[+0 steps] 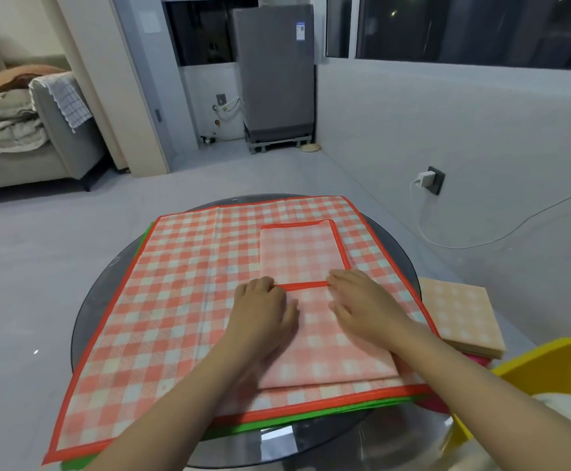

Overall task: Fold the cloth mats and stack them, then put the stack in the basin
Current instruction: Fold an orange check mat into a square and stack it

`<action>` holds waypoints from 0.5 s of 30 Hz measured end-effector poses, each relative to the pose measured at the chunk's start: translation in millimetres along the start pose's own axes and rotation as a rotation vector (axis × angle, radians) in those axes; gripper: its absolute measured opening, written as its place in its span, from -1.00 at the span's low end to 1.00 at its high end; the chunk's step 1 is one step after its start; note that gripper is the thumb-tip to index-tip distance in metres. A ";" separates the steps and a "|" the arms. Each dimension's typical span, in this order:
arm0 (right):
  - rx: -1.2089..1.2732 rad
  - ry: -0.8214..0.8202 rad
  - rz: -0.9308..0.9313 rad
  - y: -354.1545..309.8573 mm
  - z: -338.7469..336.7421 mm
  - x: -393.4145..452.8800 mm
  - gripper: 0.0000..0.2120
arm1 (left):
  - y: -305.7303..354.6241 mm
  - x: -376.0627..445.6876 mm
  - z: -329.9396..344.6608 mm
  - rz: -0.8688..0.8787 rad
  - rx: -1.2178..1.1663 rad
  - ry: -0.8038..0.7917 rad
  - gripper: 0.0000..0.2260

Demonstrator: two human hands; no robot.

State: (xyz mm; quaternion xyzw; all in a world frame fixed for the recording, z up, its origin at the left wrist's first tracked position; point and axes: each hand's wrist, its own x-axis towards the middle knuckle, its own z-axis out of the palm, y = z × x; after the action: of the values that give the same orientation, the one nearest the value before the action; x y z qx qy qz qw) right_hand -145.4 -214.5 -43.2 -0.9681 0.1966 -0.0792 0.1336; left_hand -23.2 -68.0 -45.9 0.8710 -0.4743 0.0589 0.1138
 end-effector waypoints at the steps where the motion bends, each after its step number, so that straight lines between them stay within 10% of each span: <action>1: 0.053 0.018 -0.017 -0.7 -0.1 3.9 -0.59 | -1.0 4.4 0.2 0.005 -0.016 0.025 -0.65; 15: 0.414 0.187 0.558 29.6 3.8 68.2 -0.77 | -15.9 58.0 10.3 -0.449 -0.507 0.102 -0.75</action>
State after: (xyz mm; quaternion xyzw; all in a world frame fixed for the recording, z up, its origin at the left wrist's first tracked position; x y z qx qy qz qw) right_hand -93.3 -267.3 -48.5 -0.8180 0.4446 -0.1663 0.3249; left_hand 21.6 -109.5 -45.9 0.8934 -0.2641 -0.0438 0.3607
